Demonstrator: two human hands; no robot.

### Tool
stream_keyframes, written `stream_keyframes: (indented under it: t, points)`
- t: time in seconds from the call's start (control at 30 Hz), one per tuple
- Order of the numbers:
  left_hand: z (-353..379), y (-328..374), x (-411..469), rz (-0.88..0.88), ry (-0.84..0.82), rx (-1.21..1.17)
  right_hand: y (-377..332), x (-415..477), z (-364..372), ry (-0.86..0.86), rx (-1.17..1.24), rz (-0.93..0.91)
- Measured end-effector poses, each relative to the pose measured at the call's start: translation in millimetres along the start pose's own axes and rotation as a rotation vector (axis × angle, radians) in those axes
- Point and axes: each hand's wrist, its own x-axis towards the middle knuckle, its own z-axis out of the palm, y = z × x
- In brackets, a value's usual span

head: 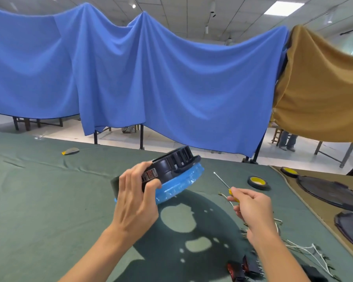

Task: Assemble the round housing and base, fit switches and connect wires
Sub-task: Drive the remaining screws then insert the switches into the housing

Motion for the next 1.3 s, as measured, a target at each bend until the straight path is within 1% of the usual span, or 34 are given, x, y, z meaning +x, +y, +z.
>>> stream_keyframes:
  t: [0.13,0.23,0.33,0.4,0.57,0.77,0.83,0.93,1.0,1.07,1.13,1.17,1.23,1.3]
  points:
    - [11,8,-17,0.114,-0.046,-0.037,0,2,-2,0.009,0.001,0.025]
    - [17,12,-24,0.197,-0.117,-0.072,1,3,-1,0.003,-0.004,0.028]
    - [17,12,-31,0.302,-0.208,-0.112,3,2,2,-0.077,-0.005,0.017]
    - [17,12,-38,0.335,-0.264,-0.103,6,0,7,-0.130,-0.020,-0.011]
    - [16,9,-47,0.300,-0.406,-0.020,16,-8,24,-0.190,-0.156,-0.070]
    - [13,13,-50,0.212,-0.520,-0.034,21,-14,31,-0.240,-0.227,-0.025]
    - [13,13,-51,0.173,-0.505,-0.037,21,-16,32,-0.222,-0.244,-0.045]
    - [15,16,-46,0.127,-0.411,0.002,20,-21,35,-0.229,-0.248,-0.047]
    - [16,20,-39,0.103,-0.334,0.063,18,-26,37,-0.314,-0.201,0.001]
    - [18,28,-32,0.078,-0.306,0.129,11,-32,38,-0.426,-0.157,0.051]
    - [19,39,-28,0.037,-0.335,0.182,6,-34,34,-0.503,-0.167,0.062]
    - [20,45,-26,0.011,-0.361,0.206,5,-34,32,-0.514,-0.183,0.060]
    - [23,57,-21,-0.053,-0.406,0.249,3,-32,27,-0.484,-0.216,0.044]
    - [28,68,-13,-0.114,-0.447,0.285,3,-27,21,-0.411,-0.285,0.016]
